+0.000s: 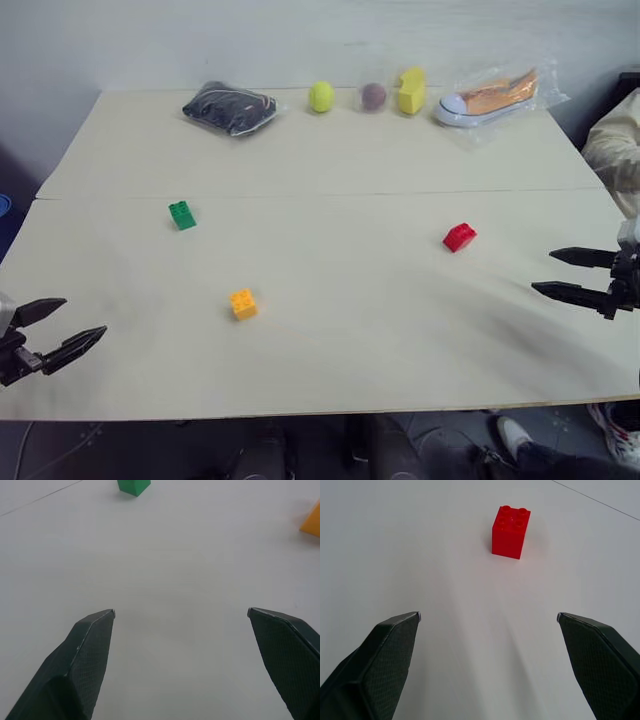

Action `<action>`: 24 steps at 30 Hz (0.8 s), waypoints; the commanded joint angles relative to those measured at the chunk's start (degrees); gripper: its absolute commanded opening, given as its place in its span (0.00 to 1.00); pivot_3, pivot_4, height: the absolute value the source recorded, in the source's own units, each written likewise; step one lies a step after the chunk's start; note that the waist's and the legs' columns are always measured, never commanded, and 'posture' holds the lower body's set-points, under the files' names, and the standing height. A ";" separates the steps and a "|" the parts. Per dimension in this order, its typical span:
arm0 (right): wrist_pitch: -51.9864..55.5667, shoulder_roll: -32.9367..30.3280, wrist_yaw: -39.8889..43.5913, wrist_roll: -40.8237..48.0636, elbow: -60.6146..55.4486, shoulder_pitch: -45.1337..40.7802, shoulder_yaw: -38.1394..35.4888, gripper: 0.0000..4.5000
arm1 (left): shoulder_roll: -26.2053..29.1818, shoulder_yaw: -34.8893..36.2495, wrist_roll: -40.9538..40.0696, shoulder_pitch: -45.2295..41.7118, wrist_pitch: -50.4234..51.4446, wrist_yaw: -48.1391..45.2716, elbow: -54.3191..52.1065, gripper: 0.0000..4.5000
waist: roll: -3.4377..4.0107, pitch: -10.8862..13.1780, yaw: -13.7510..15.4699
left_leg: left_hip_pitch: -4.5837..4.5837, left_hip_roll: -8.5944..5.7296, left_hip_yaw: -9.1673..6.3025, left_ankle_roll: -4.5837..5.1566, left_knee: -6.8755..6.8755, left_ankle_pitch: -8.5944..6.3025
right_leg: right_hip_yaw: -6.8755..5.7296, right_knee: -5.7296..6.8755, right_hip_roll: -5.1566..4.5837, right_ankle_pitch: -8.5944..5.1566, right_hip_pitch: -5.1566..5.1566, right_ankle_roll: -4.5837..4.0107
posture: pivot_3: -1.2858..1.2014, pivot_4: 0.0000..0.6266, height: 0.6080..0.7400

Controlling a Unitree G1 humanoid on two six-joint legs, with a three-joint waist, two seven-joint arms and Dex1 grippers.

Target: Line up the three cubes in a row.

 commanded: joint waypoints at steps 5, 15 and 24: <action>0.41 1.35 -1.42 0.65 -3.22 1.55 -1.51 1.00 | 0.51 0.41 2.01 0.64 -2.09 0.68 -0.96 1.00 | 0.02 0.00 -0.46 | 0.01 0.02 0.00 -0.02 -0.02 -0.01 | 0.00 0.01 0.01 0.00 -0.01 0.00 | 0.52 0.24 1.00; -0.01 1.66 -3.76 0.57 -5.39 2.87 -1.91 1.00 | 0.34 -0.11 1.81 -0.50 -2.27 1.07 -0.47 1.00 | 0.02 0.00 -0.45 | 0.01 0.02 0.01 -0.04 -0.01 -0.01 | 0.01 0.01 0.00 0.00 -0.01 0.00 | 0.52 0.24 1.00; 4.97 8.43 -14.14 -0.40 -11.32 -7.97 2.10 1.00 | 2.07 -12.68 -11.90 -14.58 11.28 4.10 -19.40 1.00 | 0.03 -0.01 -0.34 | 0.01 0.01 0.00 -0.07 0.01 0.00 | 0.05 0.10 -0.02 0.01 0.00 0.01 | 0.52 0.24 1.00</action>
